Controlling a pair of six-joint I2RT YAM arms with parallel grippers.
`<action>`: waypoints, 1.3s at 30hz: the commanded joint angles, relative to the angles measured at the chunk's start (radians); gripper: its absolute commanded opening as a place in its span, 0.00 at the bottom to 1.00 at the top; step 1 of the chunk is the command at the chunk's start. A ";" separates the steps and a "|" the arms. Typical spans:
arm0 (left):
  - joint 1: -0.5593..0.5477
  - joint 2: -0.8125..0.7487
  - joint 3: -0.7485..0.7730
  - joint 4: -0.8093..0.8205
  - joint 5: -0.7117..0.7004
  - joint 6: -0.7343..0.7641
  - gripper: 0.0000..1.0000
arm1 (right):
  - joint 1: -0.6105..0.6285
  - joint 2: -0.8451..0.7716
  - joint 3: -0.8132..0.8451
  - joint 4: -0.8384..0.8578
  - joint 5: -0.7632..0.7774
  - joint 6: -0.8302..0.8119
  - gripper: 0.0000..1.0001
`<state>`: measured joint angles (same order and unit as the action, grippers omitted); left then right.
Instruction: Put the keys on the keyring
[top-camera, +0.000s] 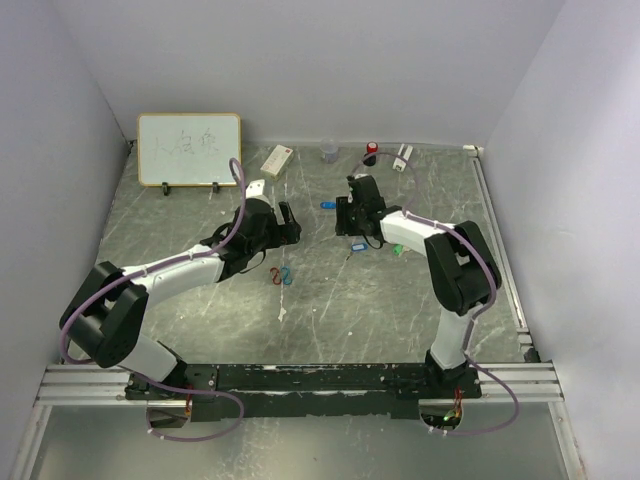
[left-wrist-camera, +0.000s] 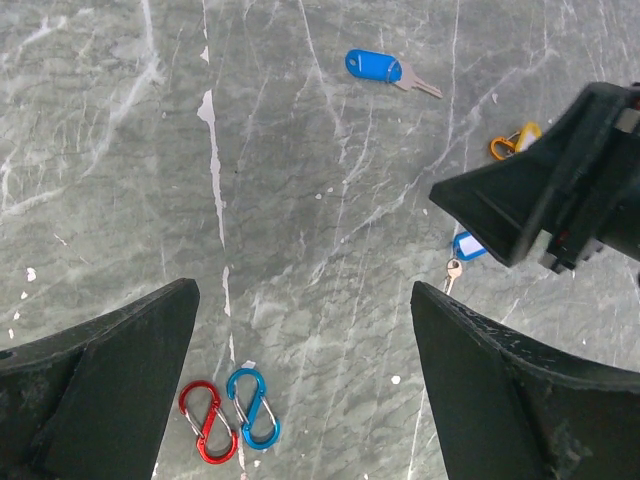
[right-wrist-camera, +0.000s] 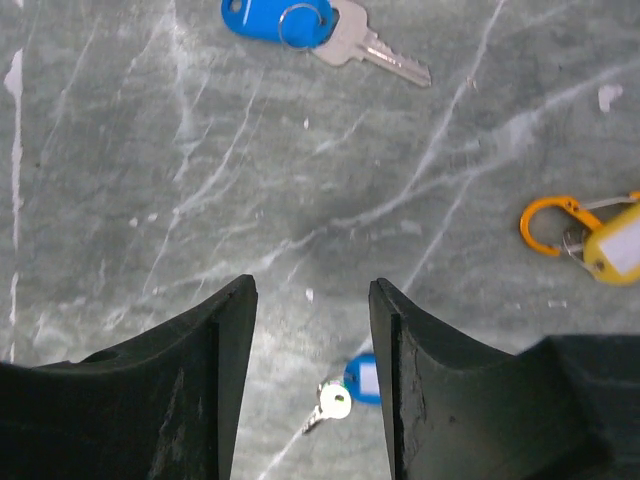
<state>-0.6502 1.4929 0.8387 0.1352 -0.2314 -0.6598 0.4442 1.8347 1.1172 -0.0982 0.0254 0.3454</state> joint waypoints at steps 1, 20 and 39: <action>0.006 0.012 0.039 -0.009 0.012 0.023 0.98 | -0.005 0.056 0.043 0.034 0.021 -0.013 0.49; 0.006 0.047 0.048 0.010 0.046 0.031 0.98 | -0.138 -0.092 -0.190 0.107 -0.134 -0.003 0.52; 0.006 0.064 0.057 0.012 0.074 0.027 0.97 | -0.160 -0.105 -0.316 0.240 -0.419 0.086 0.52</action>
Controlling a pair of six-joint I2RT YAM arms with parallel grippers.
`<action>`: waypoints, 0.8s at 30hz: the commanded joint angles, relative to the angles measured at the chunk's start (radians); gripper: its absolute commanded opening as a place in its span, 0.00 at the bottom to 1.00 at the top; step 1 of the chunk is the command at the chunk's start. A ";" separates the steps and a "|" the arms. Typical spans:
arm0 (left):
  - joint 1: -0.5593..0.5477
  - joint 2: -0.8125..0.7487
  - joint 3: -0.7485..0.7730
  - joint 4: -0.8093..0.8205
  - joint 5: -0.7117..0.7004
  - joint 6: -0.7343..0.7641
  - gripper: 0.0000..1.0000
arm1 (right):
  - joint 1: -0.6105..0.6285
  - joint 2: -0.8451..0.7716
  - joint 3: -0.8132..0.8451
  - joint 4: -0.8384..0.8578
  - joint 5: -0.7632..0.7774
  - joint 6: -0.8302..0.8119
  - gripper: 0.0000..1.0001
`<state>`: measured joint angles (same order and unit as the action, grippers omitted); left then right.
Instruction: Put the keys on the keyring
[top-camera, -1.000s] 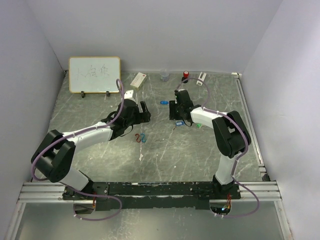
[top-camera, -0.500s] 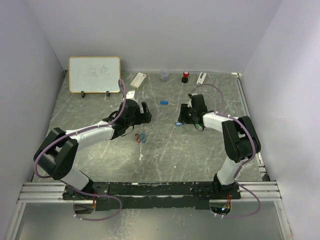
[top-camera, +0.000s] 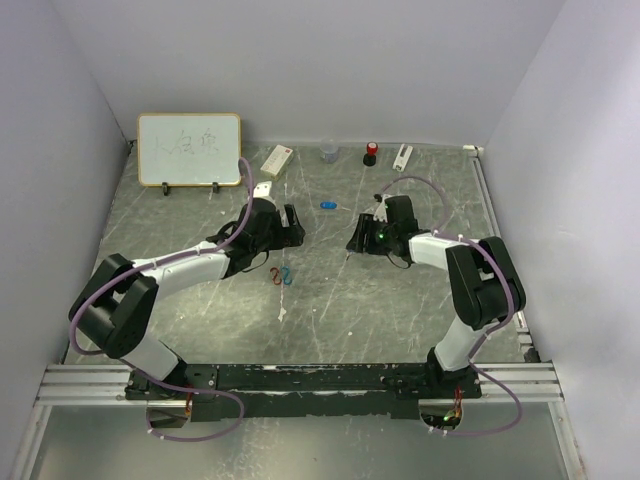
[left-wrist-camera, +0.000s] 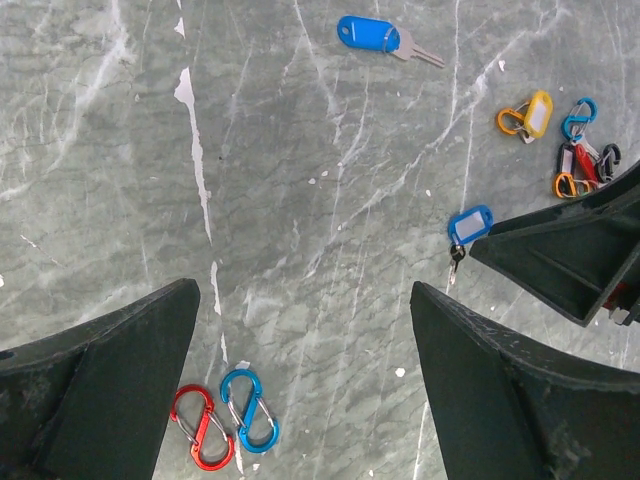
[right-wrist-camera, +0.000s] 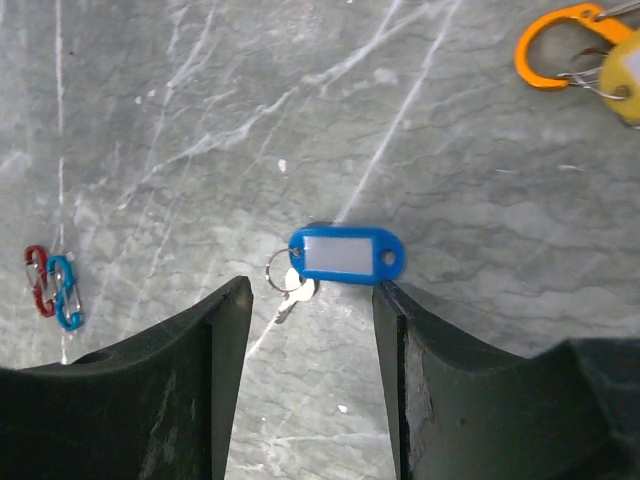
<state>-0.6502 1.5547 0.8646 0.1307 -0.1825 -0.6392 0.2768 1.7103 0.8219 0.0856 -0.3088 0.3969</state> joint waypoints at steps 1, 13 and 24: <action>0.006 0.003 0.032 0.018 0.026 0.007 0.97 | 0.012 0.026 -0.018 0.067 -0.090 0.039 0.52; 0.006 0.012 0.036 0.008 0.024 0.010 0.97 | 0.070 0.140 0.073 0.156 -0.121 0.077 0.51; 0.006 0.010 0.035 0.004 0.018 0.010 0.97 | 0.141 0.149 0.138 0.122 -0.081 0.049 0.49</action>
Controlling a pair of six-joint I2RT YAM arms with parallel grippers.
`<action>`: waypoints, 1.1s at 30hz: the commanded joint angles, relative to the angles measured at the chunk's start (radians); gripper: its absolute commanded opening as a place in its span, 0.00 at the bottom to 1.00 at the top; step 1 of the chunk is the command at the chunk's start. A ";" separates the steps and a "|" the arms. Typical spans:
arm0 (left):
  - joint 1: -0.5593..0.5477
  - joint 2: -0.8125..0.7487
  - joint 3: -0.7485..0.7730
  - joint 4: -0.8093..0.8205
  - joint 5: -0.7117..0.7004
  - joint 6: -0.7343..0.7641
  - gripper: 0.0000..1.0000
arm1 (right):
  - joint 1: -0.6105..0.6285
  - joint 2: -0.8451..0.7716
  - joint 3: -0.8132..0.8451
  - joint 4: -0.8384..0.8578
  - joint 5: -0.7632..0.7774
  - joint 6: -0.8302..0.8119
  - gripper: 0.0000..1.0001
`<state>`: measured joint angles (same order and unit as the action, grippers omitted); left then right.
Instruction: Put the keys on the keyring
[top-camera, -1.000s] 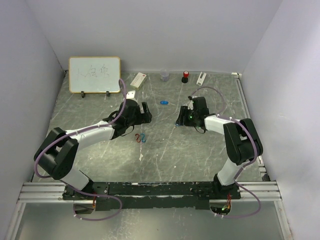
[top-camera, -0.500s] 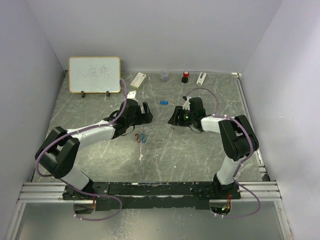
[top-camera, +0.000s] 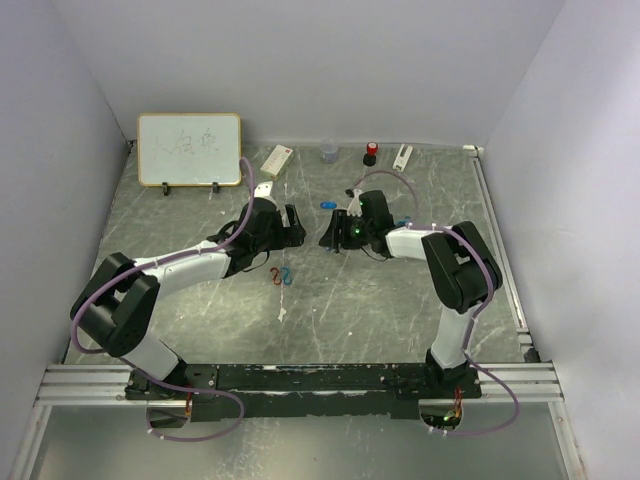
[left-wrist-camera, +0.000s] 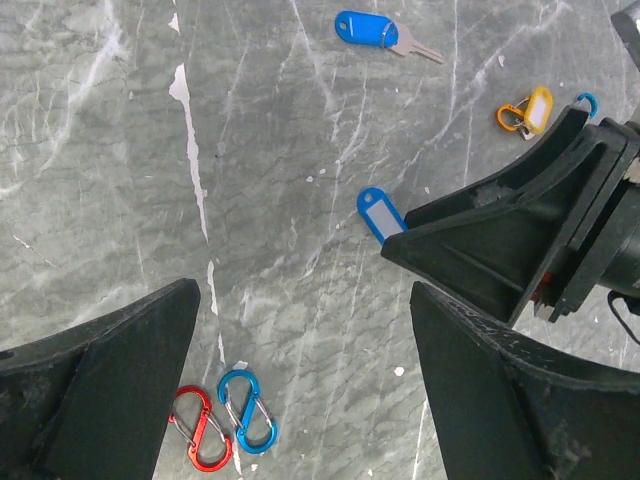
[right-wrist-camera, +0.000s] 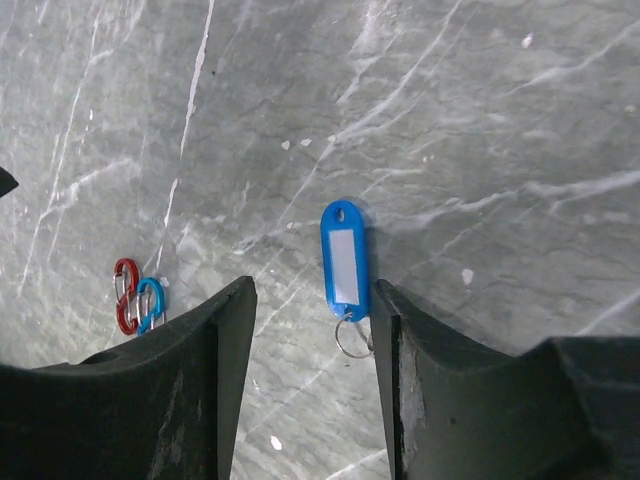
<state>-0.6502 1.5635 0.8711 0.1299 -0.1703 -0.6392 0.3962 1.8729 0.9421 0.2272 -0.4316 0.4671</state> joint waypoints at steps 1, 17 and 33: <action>0.005 -0.001 0.025 0.005 0.005 0.010 0.97 | 0.030 -0.026 0.020 -0.035 0.076 -0.034 0.49; 0.007 0.000 0.029 0.004 0.005 0.012 0.97 | 0.069 -0.133 -0.035 -0.145 0.297 -0.279 0.44; 0.006 -0.009 0.026 -0.001 -0.003 0.017 0.97 | 0.161 -0.111 -0.031 -0.169 0.347 -0.389 0.44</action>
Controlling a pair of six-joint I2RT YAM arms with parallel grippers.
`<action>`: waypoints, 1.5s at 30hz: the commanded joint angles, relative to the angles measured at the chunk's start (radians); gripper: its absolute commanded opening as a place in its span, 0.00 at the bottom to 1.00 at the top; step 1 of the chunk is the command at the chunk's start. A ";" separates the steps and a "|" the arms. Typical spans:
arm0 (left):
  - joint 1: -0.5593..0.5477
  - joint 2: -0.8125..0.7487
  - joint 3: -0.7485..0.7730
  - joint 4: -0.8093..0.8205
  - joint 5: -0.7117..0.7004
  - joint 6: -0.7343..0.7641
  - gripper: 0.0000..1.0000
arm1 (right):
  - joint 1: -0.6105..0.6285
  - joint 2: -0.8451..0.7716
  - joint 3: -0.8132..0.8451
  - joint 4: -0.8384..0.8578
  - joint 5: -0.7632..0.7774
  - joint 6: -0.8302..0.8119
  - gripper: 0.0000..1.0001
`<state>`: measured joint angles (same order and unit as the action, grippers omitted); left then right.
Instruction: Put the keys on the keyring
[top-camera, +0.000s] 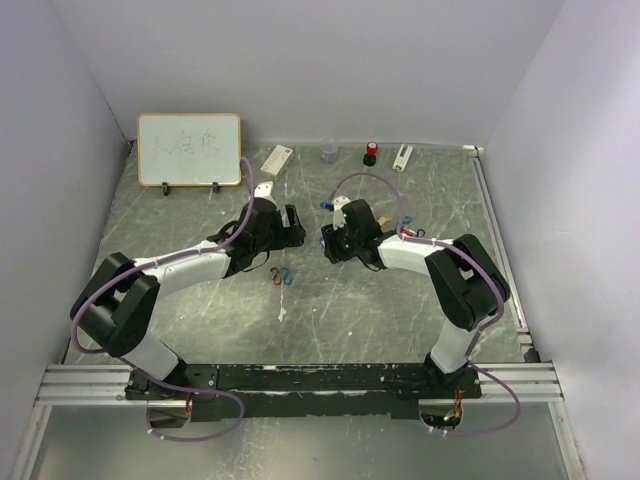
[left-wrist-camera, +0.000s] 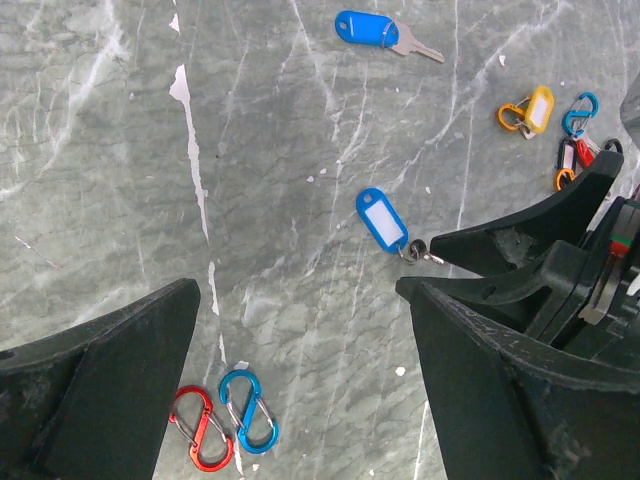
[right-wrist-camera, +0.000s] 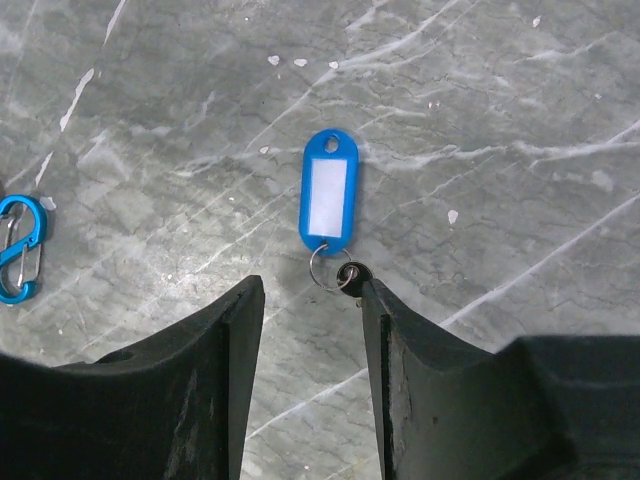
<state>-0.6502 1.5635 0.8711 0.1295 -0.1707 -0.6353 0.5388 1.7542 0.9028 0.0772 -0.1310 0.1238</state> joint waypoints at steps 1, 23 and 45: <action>0.007 -0.010 0.027 -0.002 -0.005 0.015 0.97 | 0.022 0.013 0.012 -0.023 0.059 -0.049 0.44; 0.011 -0.001 0.022 -0.002 -0.012 0.025 0.98 | 0.056 0.066 0.026 0.027 0.231 -0.111 0.14; 0.012 -0.016 0.024 -0.005 0.001 0.017 0.97 | 0.081 -0.268 -0.064 0.045 0.211 -0.093 0.00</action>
<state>-0.6445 1.5635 0.8711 0.1287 -0.1726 -0.6239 0.6167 1.5612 0.8646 0.1184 0.1089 0.0280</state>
